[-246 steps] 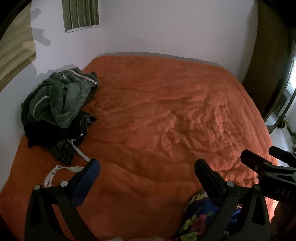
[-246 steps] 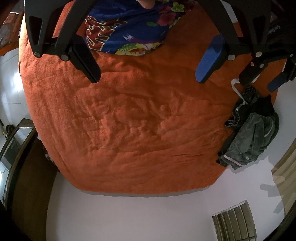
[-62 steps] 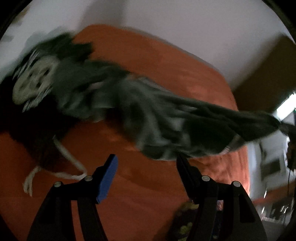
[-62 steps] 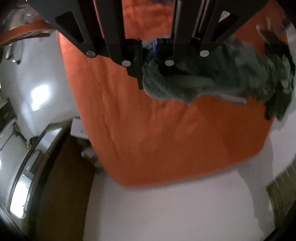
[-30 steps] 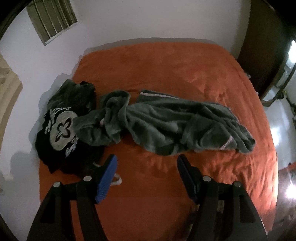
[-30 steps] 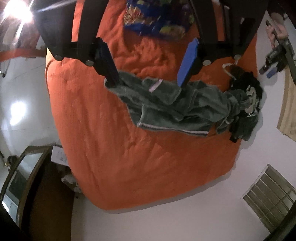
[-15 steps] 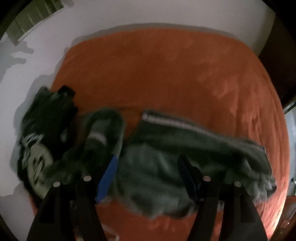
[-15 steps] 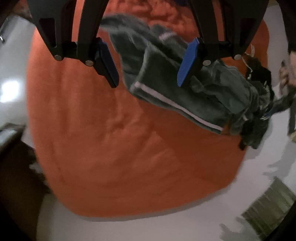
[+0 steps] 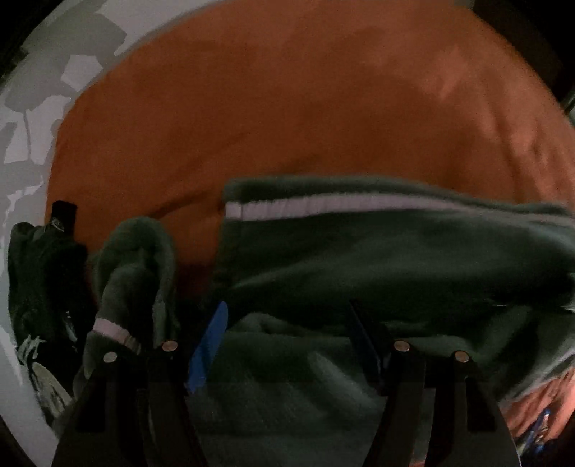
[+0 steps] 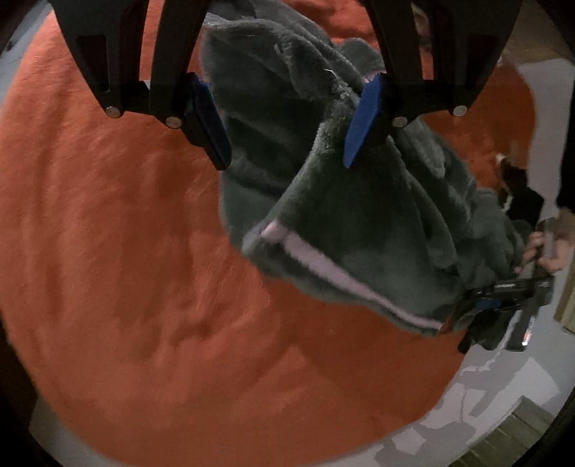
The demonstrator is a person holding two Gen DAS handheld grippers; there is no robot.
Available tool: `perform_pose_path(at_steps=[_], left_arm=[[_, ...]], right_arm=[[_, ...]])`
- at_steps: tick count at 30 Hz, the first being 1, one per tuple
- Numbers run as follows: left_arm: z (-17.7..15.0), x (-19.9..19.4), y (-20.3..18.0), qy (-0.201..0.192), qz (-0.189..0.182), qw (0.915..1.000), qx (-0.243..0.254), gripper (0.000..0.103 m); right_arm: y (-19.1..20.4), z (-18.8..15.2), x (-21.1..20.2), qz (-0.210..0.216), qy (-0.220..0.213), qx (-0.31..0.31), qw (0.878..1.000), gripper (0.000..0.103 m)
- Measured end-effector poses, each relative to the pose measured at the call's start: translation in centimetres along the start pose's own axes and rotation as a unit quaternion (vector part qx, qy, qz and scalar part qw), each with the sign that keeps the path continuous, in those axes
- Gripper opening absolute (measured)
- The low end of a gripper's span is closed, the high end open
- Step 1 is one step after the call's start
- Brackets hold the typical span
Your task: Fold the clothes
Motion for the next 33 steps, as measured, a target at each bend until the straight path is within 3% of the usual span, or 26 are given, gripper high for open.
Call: perform_pose_path(at_steps=[2,3,4,8,10,12,14,15,16,20,21,22,23,26,29,33], left_arm=[[-0.1,0.8,-0.2,0.015,-0.014,0.9998,0.005,0.069],[-0.2,1.1,-0.4,0.027,-0.028,0.9992,0.004,0.069],[-0.3,1.3,-0.5,0.035,-0.037,0.9987,0.002,0.069],[0.0,0.1,-1.2,0.019,-0.051,0.9985,-0.001,0.069],[0.2,-1.1,-1.3,0.006,-0.072,0.9974,-0.004,0.069],[0.3,-2.0,-1.2,-0.007,-0.077,0.997,-0.005,0.069],[0.4,-2.4,-1.0,-0.014,-0.077,0.9969,-0.008,0.069],[0.5,-2.5,-0.8,-0.014,-0.08,0.9966,-0.013,0.069],[0.5,-2.6,-0.7,-0.013,-0.085,0.9962,-0.019,0.069],[0.2,-2.3,-1.3,-0.005,-0.097,0.9948,-0.031,0.069],[0.1,-2.3,-1.4,-0.004,-0.096,0.995,-0.027,0.069],[0.0,-2.3,-1.5,-0.004,-0.093,0.9954,-0.022,0.069],[-0.2,-2.3,-1.6,-0.004,-0.089,0.9959,-0.017,0.069],[-0.4,-2.5,-1.8,-0.009,-0.066,0.9976,-0.015,0.069],[0.0,-3.7,-1.9,-0.04,-0.042,0.9981,-0.02,0.069],[0.7,-5.9,-2.4,-0.076,-0.051,0.9956,-0.019,0.069]], right_arm=[[-0.3,0.5,0.6,0.016,-0.002,0.003,1.0,0.047],[-0.3,0.9,0.5,0.023,-0.008,0.002,1.0,0.016],[-0.3,1.3,0.2,0.022,-0.022,0.001,1.0,0.0],[-0.9,3.5,-4.0,0.021,-0.11,0.011,0.994,0.0],[-1.2,4.3,-5.6,0.058,-0.105,0.028,0.992,0.0],[-0.7,4.8,-5.6,0.097,-0.07,0.037,0.992,0.003],[0.5,4.3,-4.7,0.105,-0.038,0.026,0.993,0.029],[1.2,3.9,-4.0,0.098,-0.029,0.009,0.995,0.06],[2.1,3.3,-3.1,0.088,-0.017,-0.013,0.996,0.071],[3.5,1.3,0.7,0.033,0.044,-0.067,0.996,0.071],[3.4,1.0,1.2,0.036,0.052,-0.064,0.996,0.064],[3.4,0.9,1.5,0.042,0.054,-0.064,0.996,0.032],[3.5,1.1,1.3,0.043,0.046,-0.069,0.996,0.02],[3.2,2.5,-2.0,0.02,-0.03,-0.077,0.996,0.016],[1.3,5.3,-7.0,-0.014,-0.129,-0.021,0.991,0.016],[1.3,7.9,-12.7,-0.101,-0.247,-0.019,0.963,0.016]])
Point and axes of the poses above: each gripper's, at about its wrist camera, not at the fingertips, and x roughly the way its jaws point, y to its left, z to its top, the point moved 5 cm from there along x, roughly the way its jaws point, and after that the axes turned 1 degree about z, right-handed, at the moved point
